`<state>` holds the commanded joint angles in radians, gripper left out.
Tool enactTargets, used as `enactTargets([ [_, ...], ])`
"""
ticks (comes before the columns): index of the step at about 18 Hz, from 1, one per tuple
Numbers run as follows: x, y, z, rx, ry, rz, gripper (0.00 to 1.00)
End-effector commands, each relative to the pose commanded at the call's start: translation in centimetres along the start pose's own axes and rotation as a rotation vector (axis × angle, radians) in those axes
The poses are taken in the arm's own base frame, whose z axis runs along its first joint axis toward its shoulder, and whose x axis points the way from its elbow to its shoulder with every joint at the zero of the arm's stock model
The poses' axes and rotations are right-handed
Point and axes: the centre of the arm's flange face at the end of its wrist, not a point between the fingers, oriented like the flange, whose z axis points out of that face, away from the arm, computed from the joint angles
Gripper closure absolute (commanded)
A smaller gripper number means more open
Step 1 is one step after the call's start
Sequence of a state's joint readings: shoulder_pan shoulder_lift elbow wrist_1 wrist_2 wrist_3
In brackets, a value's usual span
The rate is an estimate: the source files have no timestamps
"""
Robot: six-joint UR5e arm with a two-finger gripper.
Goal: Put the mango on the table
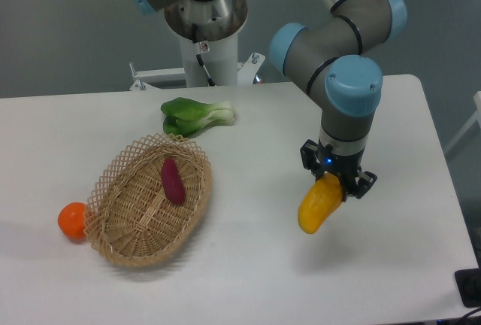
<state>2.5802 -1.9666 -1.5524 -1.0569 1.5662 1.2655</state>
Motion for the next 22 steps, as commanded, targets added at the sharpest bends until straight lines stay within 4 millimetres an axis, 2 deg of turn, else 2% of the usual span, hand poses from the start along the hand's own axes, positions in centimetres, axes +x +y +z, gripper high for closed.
enactTargets([
  [15,-0.1,0.3,0.1,0.002,0.007,-0.012,0.63],
  [19,0.6,1.4,0.9,-0.003,0.026,-0.023,0.63],
  [22,1.5,2.0,2.3,-0.013,0.052,-0.029,0.63],
])
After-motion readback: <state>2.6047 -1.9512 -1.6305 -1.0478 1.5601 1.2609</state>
